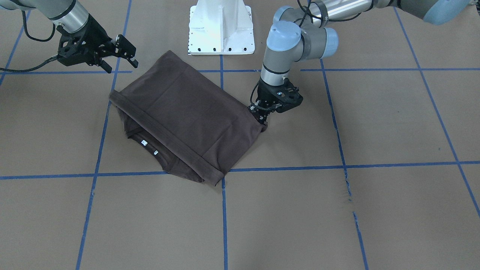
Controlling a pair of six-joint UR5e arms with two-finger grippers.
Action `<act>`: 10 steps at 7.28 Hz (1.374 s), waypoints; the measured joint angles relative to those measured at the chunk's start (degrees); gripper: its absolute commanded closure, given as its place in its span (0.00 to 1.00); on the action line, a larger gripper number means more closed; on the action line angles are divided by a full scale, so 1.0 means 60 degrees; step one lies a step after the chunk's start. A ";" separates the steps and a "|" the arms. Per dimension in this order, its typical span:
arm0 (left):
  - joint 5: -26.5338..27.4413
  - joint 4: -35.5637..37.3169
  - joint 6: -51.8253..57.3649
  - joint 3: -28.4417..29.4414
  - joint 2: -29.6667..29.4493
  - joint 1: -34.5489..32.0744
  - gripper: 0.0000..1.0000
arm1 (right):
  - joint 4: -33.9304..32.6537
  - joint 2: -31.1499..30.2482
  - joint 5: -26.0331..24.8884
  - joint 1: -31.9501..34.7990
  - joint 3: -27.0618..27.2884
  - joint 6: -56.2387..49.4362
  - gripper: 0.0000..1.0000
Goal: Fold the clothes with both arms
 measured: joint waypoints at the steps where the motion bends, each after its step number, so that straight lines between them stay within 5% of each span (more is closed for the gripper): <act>1: -0.0005 -0.0203 0.0687 0.0845 -0.0453 -0.0626 1.00 | 0.0002 0.0000 0.0031 0.0070 0.0011 0.0000 0.00; 4: 0.0113 -0.1923 0.2132 0.4517 -0.2579 -0.1634 1.00 | 0.0004 0.0009 -0.0006 0.0189 0.0010 0.0003 0.00; 7: 0.0701 -0.3980 0.2796 0.6939 -0.3734 -0.1778 1.00 | -0.0009 0.0158 -0.0085 0.0184 -0.0115 0.0014 0.00; 8: 0.0816 -0.4398 0.2924 0.7318 -0.3897 -0.1778 0.01 | -0.0010 0.0336 -0.0100 0.0181 -0.0266 0.0014 0.00; 10: 0.1087 -0.4808 0.3073 0.7584 -0.3951 -0.1800 0.00 | -0.0035 0.0566 -0.0109 0.0182 -0.0450 0.0015 0.00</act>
